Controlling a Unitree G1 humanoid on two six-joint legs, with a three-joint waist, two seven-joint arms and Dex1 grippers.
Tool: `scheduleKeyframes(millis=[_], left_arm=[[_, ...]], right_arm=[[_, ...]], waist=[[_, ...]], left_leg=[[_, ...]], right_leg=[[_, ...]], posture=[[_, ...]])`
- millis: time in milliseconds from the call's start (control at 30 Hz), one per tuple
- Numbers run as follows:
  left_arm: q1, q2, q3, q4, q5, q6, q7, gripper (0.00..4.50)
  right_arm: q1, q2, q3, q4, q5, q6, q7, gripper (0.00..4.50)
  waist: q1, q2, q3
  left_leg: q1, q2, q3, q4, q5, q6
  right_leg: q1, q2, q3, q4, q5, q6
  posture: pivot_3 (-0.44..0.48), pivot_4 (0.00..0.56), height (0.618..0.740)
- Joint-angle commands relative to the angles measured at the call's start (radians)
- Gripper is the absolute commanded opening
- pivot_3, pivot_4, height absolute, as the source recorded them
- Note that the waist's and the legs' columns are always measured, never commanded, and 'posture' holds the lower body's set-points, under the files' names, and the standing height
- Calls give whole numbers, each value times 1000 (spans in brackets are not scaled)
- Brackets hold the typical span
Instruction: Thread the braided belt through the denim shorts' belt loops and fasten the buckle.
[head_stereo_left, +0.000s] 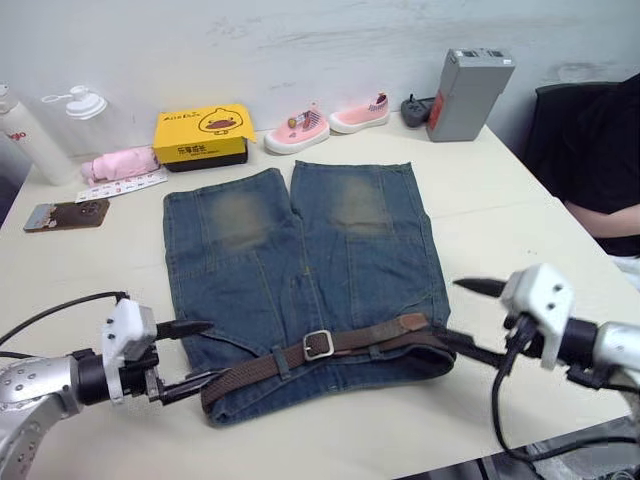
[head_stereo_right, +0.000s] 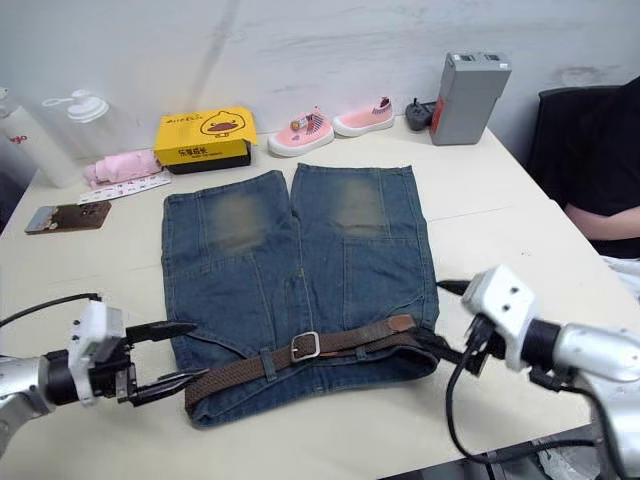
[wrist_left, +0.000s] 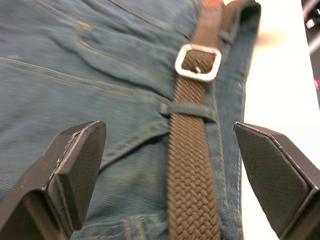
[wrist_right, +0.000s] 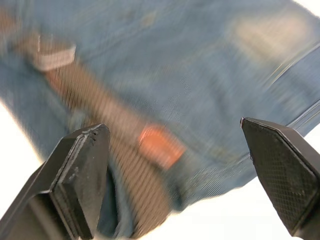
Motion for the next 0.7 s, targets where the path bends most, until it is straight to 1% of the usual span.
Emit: scheduleKeyframes(millis=[33,100,167,267,400,700], left_arm=[[-41,0,78,9,-76,76,6,4500],[-60,-9,79,6,-81,91,13,4500],[-81,-17,77,5,-80,97,18,4500],[-104,-31,76,5,-75,110,19,4500],[-134,-48,76,7,-77,122,24,4500],[-166,-74,75,14,-73,140,29,4500]], right_arm=[[-122,-12,-178,46,180,120,-41,4463],[-121,-19,-183,61,193,134,-61,4463],[-127,-21,-176,75,199,138,-88,4463],[-124,-28,-159,76,211,133,-113,4463],[-125,-29,-138,78,223,133,-147,4463],[-128,-40,-122,82,254,132,-193,4463]], waist=[[0,-1,1],[7,0,0],[7,2,-1],[2,1,0],[1,1,0],[2,1,0]], left_leg=[[0,0,0,0,-1,2],[-1,0,-2,-1,-2,3],[-3,-1,-2,-1,1,-2],[-2,-1,1,-1,1,-1],[-2,0,2,-1,2,-2],[-1,1,2,-1,2,-3]], right_leg=[[0,-1,0,0,1,-1],[-1,-3,2,-1,1,-2],[-2,-2,1,-2,1,-2],[-1,-1,1,-2,2,-1],[-1,6,1,-2,3,0],[-2,8,5,-2,3,0]], posture=[[0,150,706],[0,150,706],[0,150,706],[0,150,706],[0,150,706],[0,150,706]])
